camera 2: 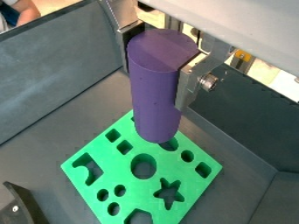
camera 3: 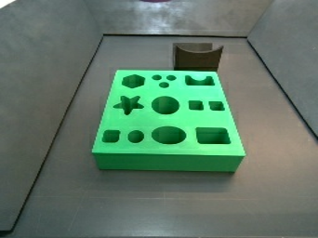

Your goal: Insert the round object.

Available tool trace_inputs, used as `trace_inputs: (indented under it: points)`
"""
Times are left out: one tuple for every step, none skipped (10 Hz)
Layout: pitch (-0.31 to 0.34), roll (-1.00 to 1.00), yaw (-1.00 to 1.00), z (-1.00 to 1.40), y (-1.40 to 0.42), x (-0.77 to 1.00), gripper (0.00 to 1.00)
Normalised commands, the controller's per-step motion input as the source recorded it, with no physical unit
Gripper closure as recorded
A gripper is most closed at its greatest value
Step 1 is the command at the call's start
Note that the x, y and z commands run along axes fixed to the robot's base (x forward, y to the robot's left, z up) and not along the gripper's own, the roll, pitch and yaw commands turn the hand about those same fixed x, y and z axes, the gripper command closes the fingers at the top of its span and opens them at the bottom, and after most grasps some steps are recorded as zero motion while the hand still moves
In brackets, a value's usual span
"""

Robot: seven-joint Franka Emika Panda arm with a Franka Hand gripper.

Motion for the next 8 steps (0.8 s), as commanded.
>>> trace_inputs:
  points:
    - [0.000,0.00,0.04,-1.00,0.00,0.21,1.00]
    - [0.000,0.00,0.02,-1.00,0.00,0.24,1.00]
    - [-0.004,0.04,0.00,-1.00,0.00,0.31,1.00]
    - [-0.003,0.07,0.04,-1.00,0.00,0.29,1.00]
    - [-0.043,0.09,0.20,-1.00,0.12,0.17,1.00]
    - [-0.050,0.11,0.22,-1.00,0.15,0.17,1.00]
    - [-0.040,0.10,0.18,-1.00,0.13,0.18,1.00]
    - [-0.107,0.04,0.00,-1.00,0.00,0.04,1.00]
